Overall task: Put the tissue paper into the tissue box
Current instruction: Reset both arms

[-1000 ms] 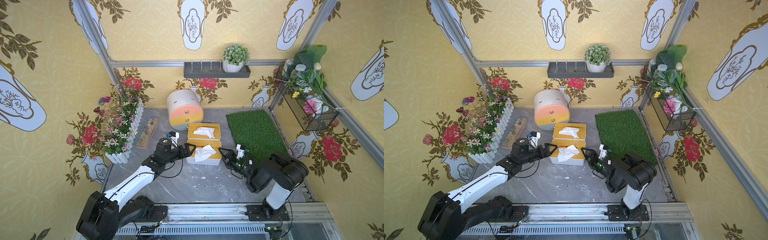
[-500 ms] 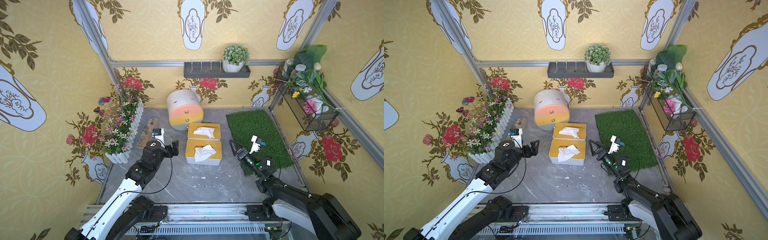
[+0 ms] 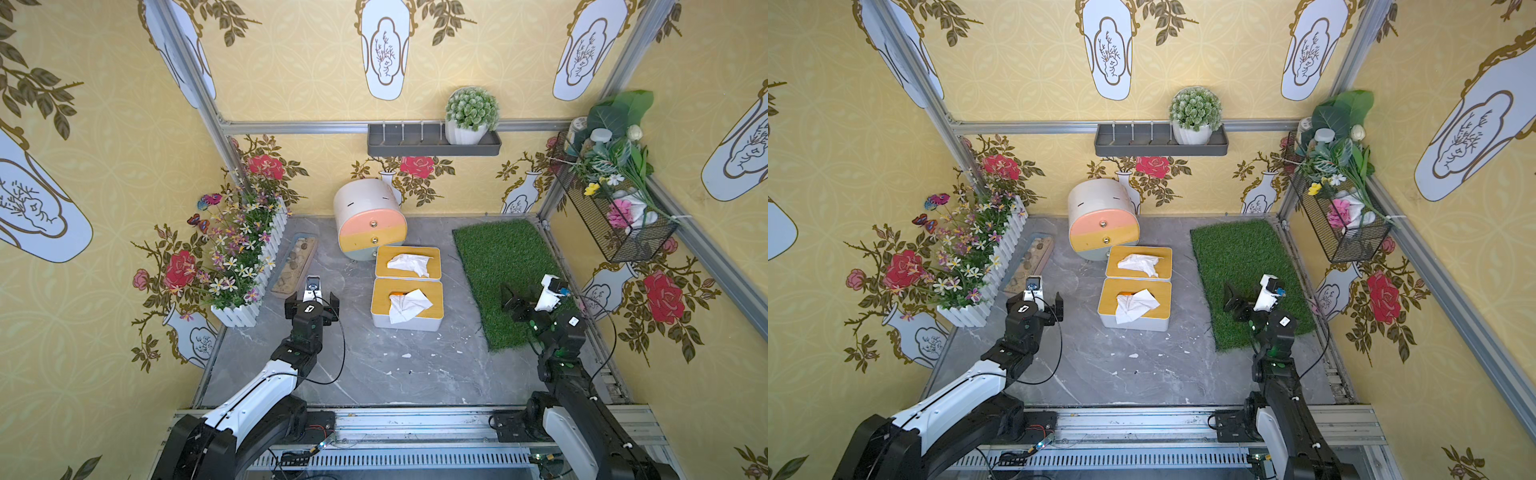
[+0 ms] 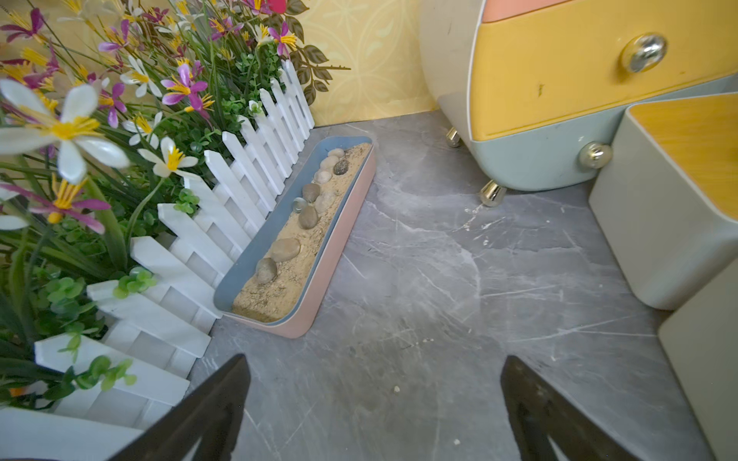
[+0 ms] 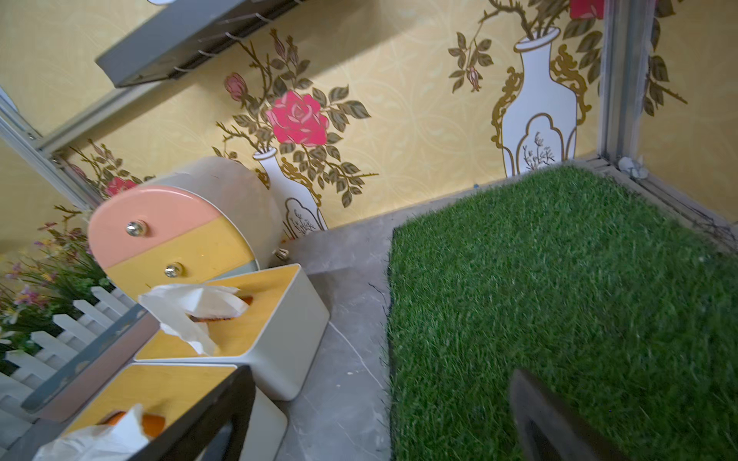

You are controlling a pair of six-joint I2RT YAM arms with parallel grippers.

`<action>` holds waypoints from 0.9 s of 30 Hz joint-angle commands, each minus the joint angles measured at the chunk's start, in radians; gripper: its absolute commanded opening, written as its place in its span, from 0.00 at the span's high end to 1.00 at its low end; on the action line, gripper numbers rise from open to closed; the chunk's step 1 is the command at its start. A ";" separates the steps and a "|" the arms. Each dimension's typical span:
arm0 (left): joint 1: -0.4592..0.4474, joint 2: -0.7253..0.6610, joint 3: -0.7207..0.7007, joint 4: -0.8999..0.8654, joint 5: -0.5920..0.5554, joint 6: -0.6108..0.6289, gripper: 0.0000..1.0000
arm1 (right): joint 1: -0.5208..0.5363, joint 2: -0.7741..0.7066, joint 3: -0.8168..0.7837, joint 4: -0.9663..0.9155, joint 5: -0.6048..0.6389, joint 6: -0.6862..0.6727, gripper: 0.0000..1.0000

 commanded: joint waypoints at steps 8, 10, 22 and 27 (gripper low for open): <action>0.048 -0.015 -0.036 0.236 0.056 0.051 0.00 | -0.029 0.247 -0.036 0.414 -0.037 -0.029 0.00; 0.048 -0.051 -0.056 0.232 0.051 0.046 0.00 | -0.026 0.242 -0.033 0.396 -0.037 -0.031 0.00; 0.047 -0.201 -0.169 0.229 0.043 0.034 0.00 | -0.006 -0.028 -0.091 0.156 0.161 -0.142 0.00; 0.055 -0.128 -0.215 0.349 0.054 0.047 0.00 | 0.003 0.083 -0.162 0.312 0.169 -0.159 0.00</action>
